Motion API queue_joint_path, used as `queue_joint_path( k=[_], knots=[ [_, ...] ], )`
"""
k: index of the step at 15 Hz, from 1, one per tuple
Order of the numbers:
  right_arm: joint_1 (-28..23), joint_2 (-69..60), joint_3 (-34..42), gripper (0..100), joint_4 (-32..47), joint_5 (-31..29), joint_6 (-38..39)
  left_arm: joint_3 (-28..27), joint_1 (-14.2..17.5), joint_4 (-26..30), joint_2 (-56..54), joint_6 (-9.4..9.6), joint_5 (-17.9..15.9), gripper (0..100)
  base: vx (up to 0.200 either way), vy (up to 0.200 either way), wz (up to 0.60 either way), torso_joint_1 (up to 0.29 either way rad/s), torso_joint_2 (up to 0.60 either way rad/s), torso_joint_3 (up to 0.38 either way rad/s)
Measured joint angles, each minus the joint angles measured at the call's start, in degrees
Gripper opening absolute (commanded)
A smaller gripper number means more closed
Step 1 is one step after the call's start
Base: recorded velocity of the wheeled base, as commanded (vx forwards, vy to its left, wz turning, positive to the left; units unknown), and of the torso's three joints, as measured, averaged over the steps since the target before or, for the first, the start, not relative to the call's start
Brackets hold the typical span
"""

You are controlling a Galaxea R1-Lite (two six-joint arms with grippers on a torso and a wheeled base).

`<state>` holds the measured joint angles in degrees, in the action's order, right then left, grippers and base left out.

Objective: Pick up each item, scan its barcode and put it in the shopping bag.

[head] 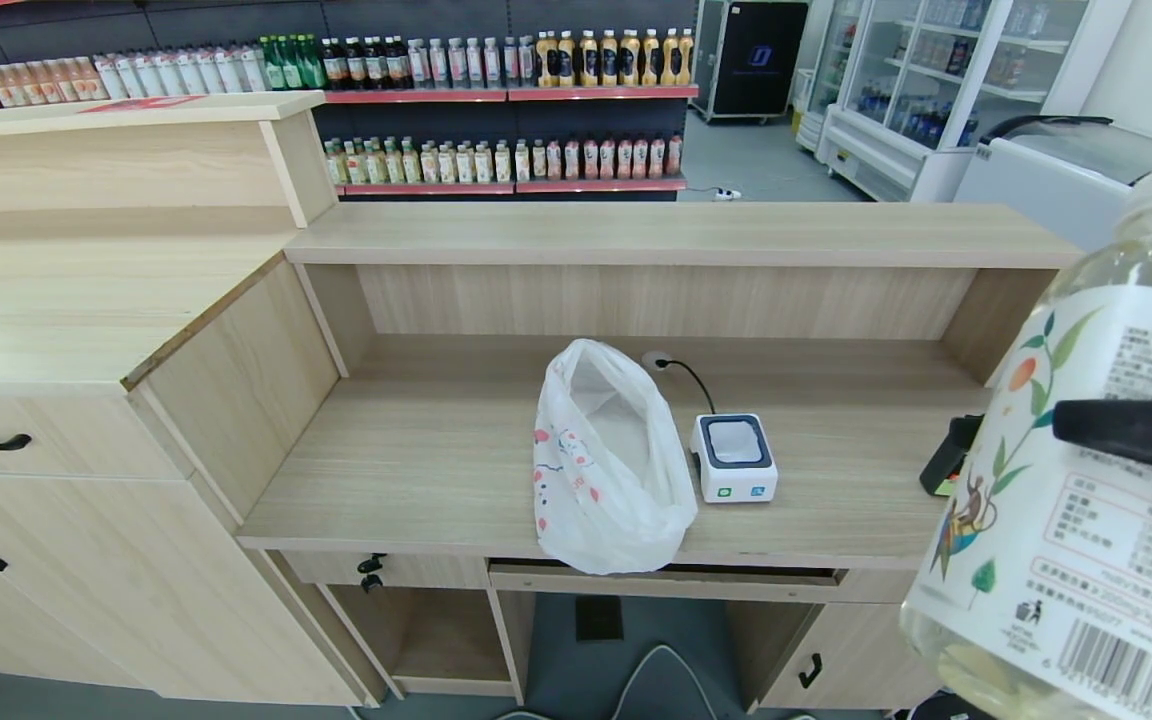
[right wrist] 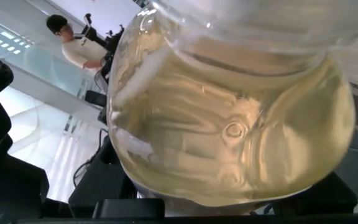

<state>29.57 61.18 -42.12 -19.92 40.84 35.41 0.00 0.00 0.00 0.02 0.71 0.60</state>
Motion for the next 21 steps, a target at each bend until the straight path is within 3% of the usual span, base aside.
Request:
queue_joint_path(
  k=[3,6,8,11,14,17,21],
  knots=[
    [-0.34,0.17,0.01,0,-0.05,-1.12,-0.74,0.00,0.00,0.00,0.00,0.00,-0.02,0,0.000,0.000,0.00,0.000,0.00,0.000],
    [-5.13,2.57,0.22,0,-0.09,-10.26,-15.06,0.00,0.00,0.00,0.00,0.00,0.00,0,0.000,0.000,0.00,0.000,0.00,0.000],
    [-13.37,5.60,1.16,0,-0.60,-18.79,-24.66,0.00,0.00,0.00,0.00,-0.02,0.00,0,0.000,0.000,0.00,0.000,0.00,0.000],
    [-28.50,10.36,4.23,0,-7.03,-24.42,-38.03,0.00,0.00,0.00,0.00,-0.02,-0.02,0,0.000,0.000,0.00,0.000,0.00,0.000],
    [-42.50,15.69,8.36,0,-16.68,-26.17,-58.34,0.00,0.00,0.00,0.00,0.00,0.00,0,0.000,0.000,0.00,0.000,0.00,0.000],
    [-47.65,20.89,12.14,0,-30.33,-26.22,-68.36,0.00,-0.02,0.00,0.00,0.00,0.00,0,0.000,0.000,0.00,0.000,0.00,0.000],
    [-52.22,24.78,13.87,0,-34.41,-22.50,-77.59,0.00,0.00,0.00,0.00,0.00,0.00,0,0.000,0.000,0.60,0.002,0.00,0.001]
  ],
)
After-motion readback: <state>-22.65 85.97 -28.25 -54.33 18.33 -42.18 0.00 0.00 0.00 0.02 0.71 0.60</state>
